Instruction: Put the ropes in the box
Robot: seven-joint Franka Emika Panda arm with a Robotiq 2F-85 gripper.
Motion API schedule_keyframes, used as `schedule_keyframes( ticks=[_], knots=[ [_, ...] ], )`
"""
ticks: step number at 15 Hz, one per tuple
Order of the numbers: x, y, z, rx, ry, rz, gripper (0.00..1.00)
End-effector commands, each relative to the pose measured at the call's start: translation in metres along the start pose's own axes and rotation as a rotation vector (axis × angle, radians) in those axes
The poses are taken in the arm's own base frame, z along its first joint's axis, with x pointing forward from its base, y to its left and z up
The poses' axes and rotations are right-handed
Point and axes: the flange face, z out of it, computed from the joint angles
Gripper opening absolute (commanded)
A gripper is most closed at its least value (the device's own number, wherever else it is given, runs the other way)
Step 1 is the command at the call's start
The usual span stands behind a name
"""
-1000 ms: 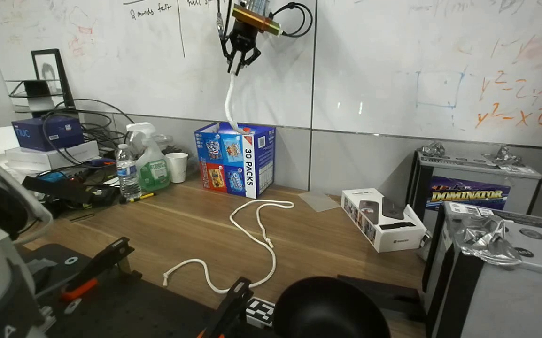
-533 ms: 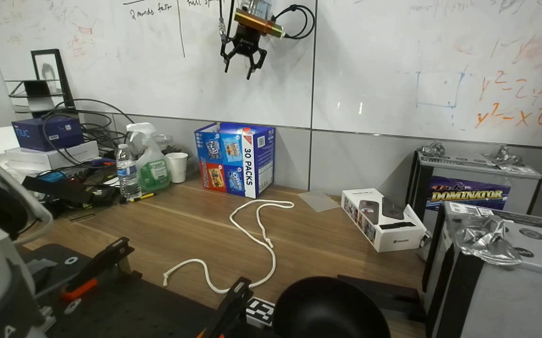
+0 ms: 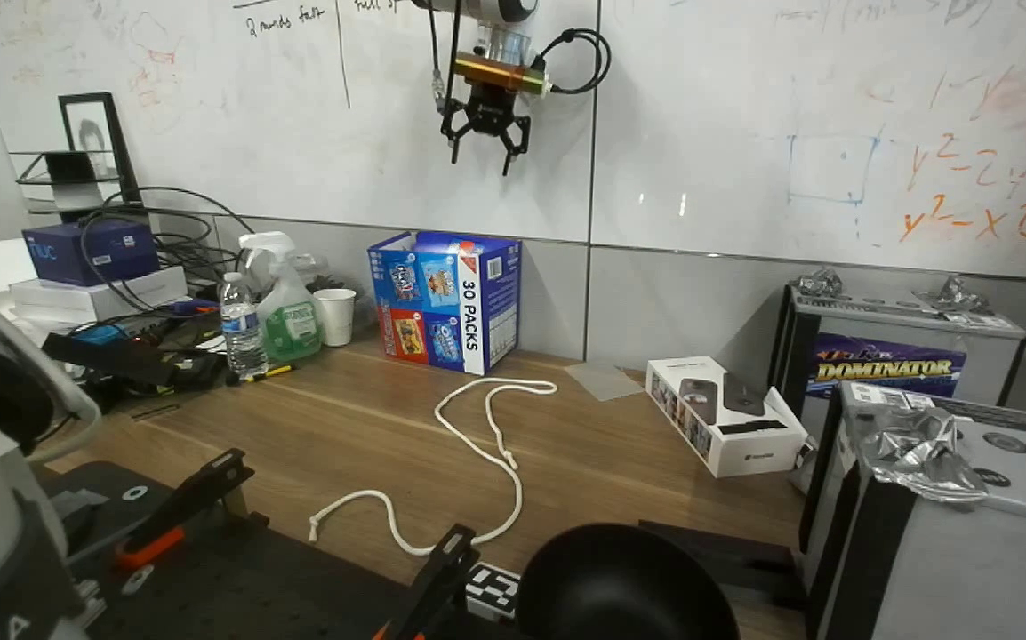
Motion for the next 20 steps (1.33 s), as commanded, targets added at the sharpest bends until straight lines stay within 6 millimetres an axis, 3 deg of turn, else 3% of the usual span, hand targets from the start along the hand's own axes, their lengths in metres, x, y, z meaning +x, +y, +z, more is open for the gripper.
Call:
schedule_keyframes(
  ticks=[1,9,20],
  knots=[
    [0.005,0.013,0.032,-0.099,0.009,0.147,1.0],
    [-0.011,0.03,0.119,-0.21,-0.076,0.289,1.0],
    [-0.039,0.042,0.18,-0.237,-0.187,0.326,1.0]
  ],
)
